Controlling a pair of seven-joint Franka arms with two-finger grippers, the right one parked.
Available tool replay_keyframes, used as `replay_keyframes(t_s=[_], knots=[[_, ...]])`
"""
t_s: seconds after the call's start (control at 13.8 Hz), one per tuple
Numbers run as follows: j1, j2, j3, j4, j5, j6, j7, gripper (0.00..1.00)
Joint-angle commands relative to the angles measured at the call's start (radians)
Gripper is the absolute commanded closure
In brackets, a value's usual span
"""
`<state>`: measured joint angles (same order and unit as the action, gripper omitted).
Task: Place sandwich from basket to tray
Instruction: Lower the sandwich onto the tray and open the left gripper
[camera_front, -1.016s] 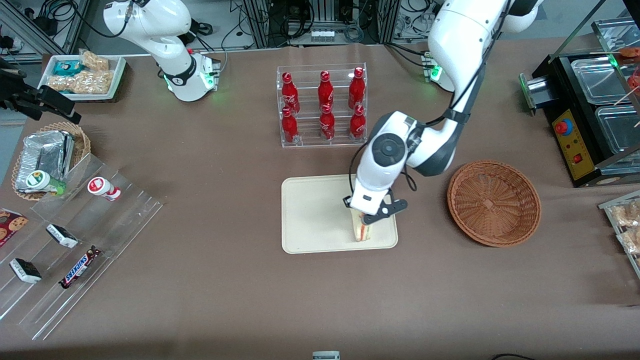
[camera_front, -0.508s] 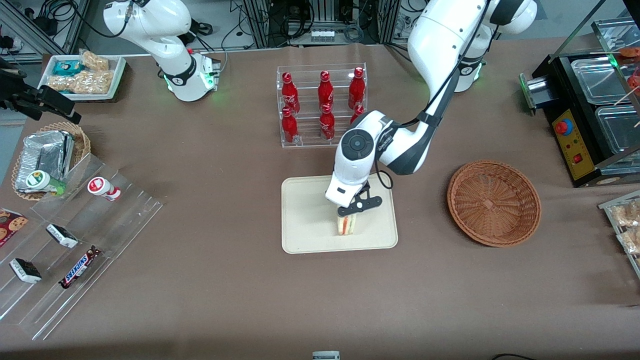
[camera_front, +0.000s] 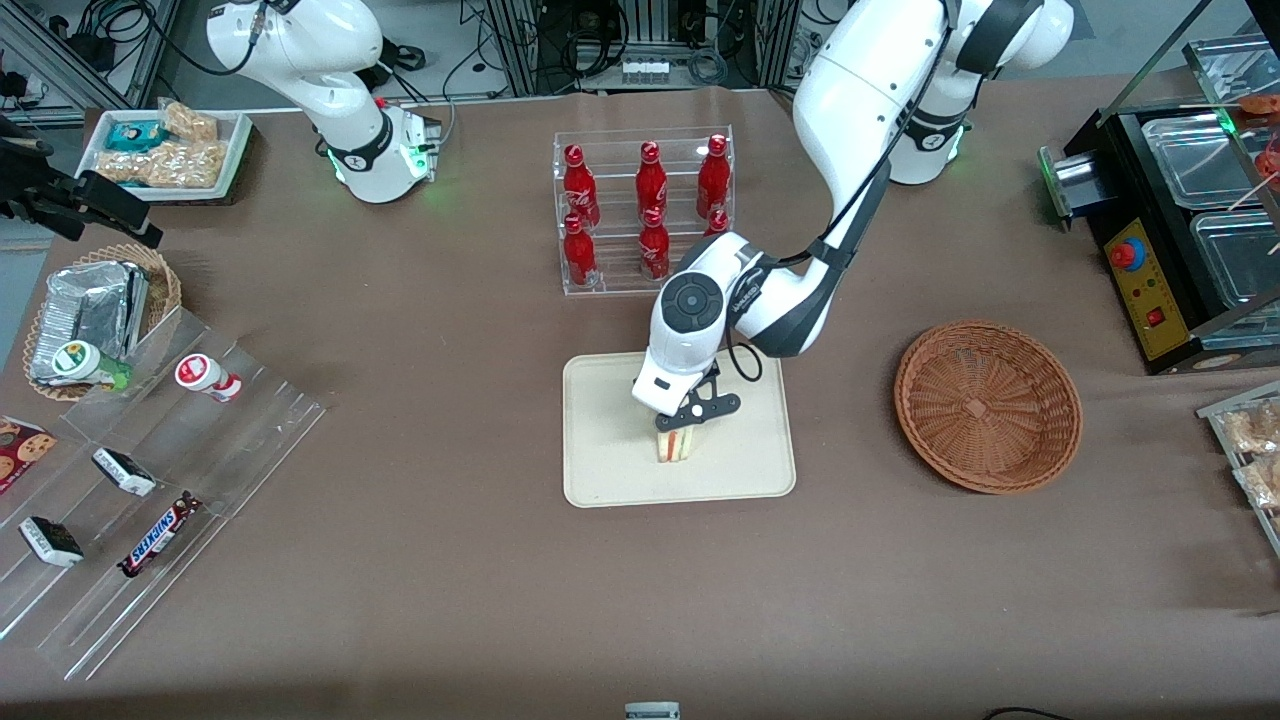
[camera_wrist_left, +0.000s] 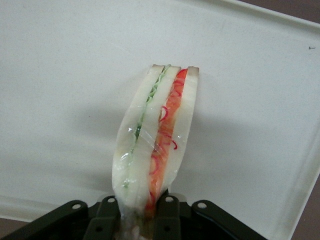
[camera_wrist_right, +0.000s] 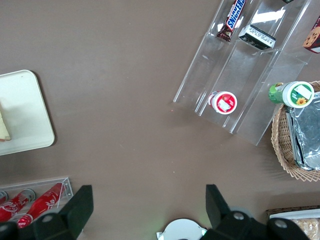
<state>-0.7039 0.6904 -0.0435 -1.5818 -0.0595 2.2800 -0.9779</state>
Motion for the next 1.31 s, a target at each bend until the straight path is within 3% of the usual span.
replay_keyframes(t_s=[0.0,0.51,0.65,0.94,1.23], knots=[[-0.012,-0.012,0.011,0.029,-0.002,-0.016,-0.005,0.00],[-0.002,-0.187,0.028,0.098,0.009,-0.233,0.001,0.00],[0.001,-0.247,0.054,0.089,0.067,-0.281,-0.007,0.00],[0.137,-0.316,0.060,0.065,0.060,-0.370,0.015,0.00],[0.303,-0.454,0.062,-0.070,0.020,-0.413,0.282,0.00]])
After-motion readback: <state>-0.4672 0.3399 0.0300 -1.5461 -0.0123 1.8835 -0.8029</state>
